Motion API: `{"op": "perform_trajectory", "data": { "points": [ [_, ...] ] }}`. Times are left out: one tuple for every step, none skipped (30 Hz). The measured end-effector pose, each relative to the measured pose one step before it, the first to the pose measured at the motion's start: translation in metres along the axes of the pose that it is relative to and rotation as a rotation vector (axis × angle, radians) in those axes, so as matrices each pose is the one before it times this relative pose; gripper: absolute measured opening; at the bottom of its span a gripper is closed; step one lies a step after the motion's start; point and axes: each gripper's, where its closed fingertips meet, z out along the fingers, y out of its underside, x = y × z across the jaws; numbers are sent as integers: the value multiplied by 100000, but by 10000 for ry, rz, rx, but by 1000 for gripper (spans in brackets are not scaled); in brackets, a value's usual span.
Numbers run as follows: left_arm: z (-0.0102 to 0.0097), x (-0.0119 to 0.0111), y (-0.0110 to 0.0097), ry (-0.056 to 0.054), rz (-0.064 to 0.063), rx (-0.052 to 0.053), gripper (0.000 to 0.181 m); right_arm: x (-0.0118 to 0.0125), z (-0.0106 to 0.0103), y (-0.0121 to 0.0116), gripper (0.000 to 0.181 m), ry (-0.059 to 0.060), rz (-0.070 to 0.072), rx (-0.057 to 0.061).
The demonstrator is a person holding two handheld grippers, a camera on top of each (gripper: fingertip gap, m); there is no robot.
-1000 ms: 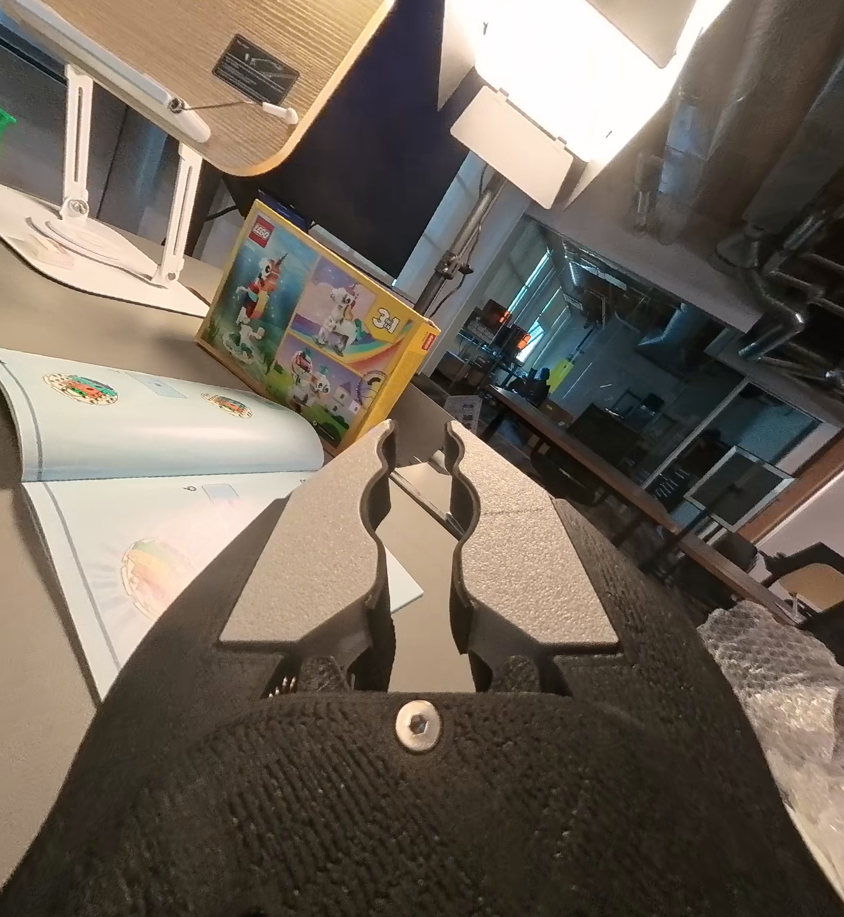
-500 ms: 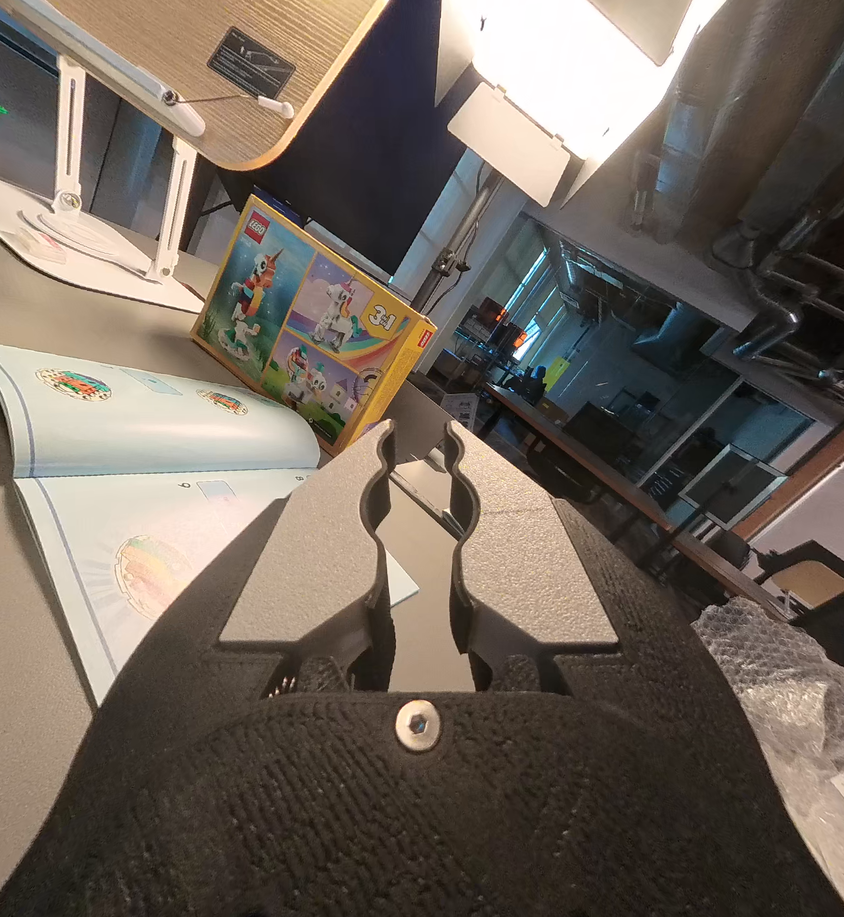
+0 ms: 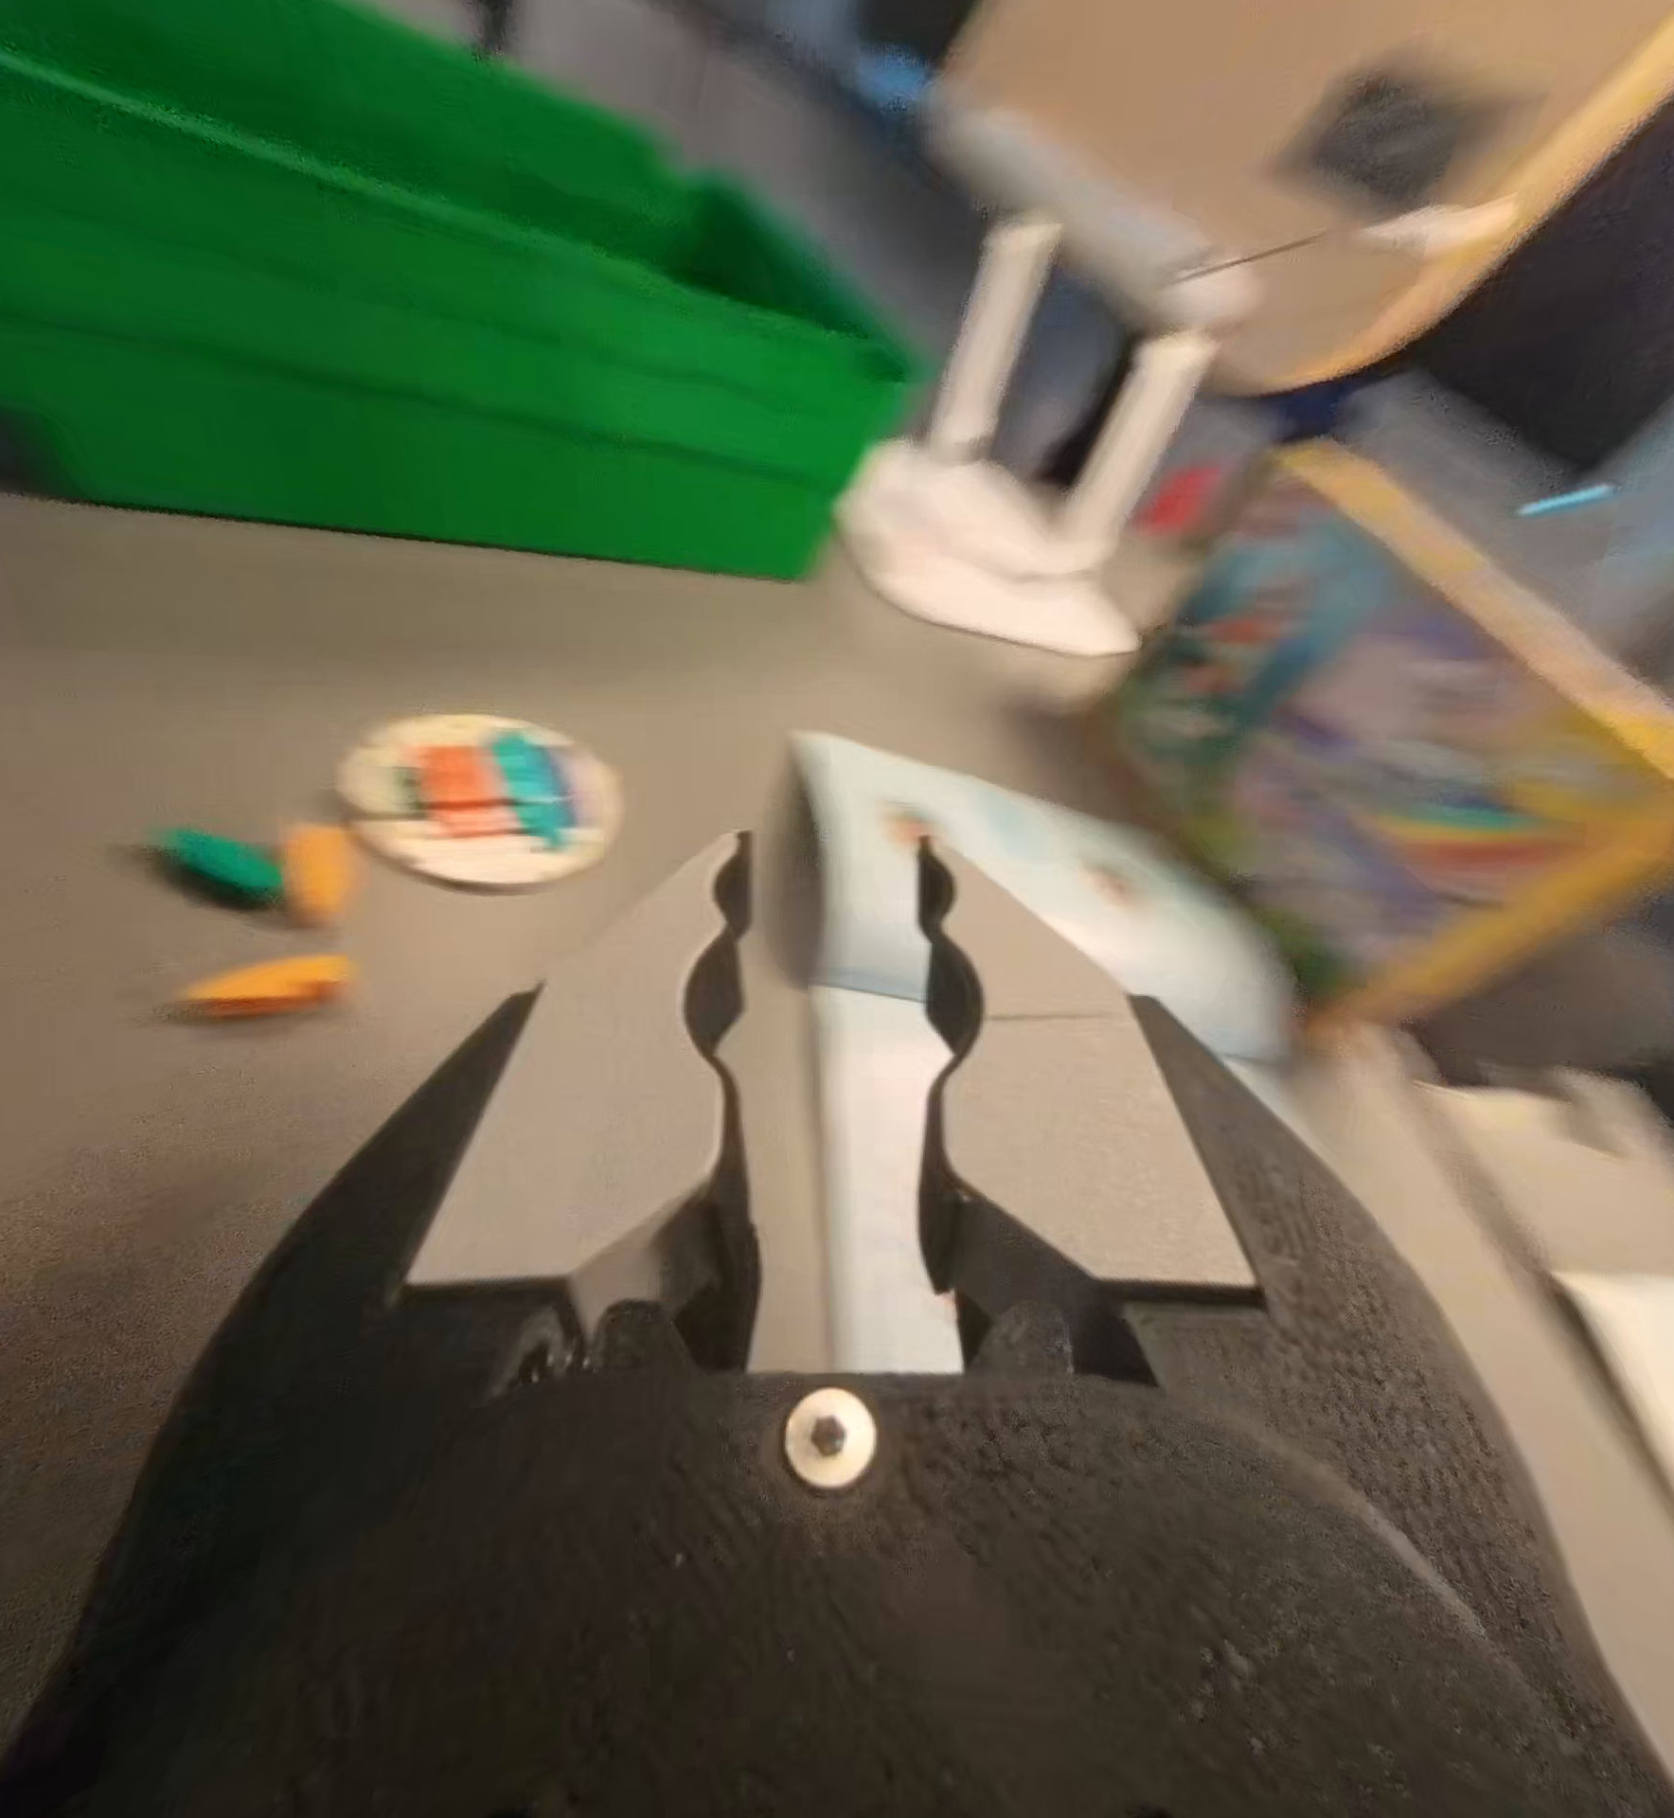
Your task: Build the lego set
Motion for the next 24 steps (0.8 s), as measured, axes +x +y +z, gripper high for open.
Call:
{"op": "perform_trajectory", "data": {
  "points": [
    [148,336,585,82,79,-122,28,-2682,1121,-84,43,-1530,457,-508],
    [199,329,606,60,125,-176,27,-2128,1161,-13,48,-1251,331,-474],
    [242,274,541,16,129,-180,27,-1513,1149,71,51,-915,197,-446],
    [242,305,535,55,154,-217,27,-873,1120,187,54,-583,163,-489],
    [230,257,496,31,172,-218,27,-588,1017,307,58,-472,169,-532],
    [203,188,370,-10,145,-157,27,-243,885,153,62,-278,95,-378],
    [189,298,273,65,127,-112,27,-69,718,4,65,-153,16,-207],
    [165,391,211,123,98,-83,27,49,591,90,68,-96,66,-243],
    [151,417,130,136,87,-48,27,180,482,173,73,3,81,-278],
    [147,441,132,150,118,-45,27,205,396,304,76,41,50,-352],
    [144,348,121,105,127,-53,27,68,260,196,78,-17,17,-260],
    [131,253,91,42,114,-42,27,-41,67,-58,77,-65,76,-87],
    [148,239,64,45,96,-33,27,-53,-15,44,74,-49,-2,-141],
    [166,304,0,94,68,-9,26,-74,-61,25,72,-39,-57,-127],
    [203,433,-96,167,52,41,26,-71,-22,20,69,-33,-35,-120],
    [246,520,-199,219,35,79,27,7,-16,50,67,-8,7,-138],
    [318,611,-286,255,41,118,27,39,-61,57,64,6,-54,-143],
    [397,739,-371,305,70,141,27,130,-146,28,64,60,-84,-76],
    [494,773,-375,303,112,130,27,172,-326,-86,64,63,-39,26],
    [599,776,-321,284,193,101,28,158,-561,-218,65,52,35,108],
    [716,660,-244,194,305,89,30,160,-793,-310,64,60,54,175],
    [787,429,-143,40,405,61,34,98,-963,-344,64,61,48,204],
    [838,190,25,-103,579,-5,37,90,-1062,-265,64,72,58,174],
    [880,-240,190,-385,731,-60,38,33,-1108,-106,64,39,100,93]
  ]
}}
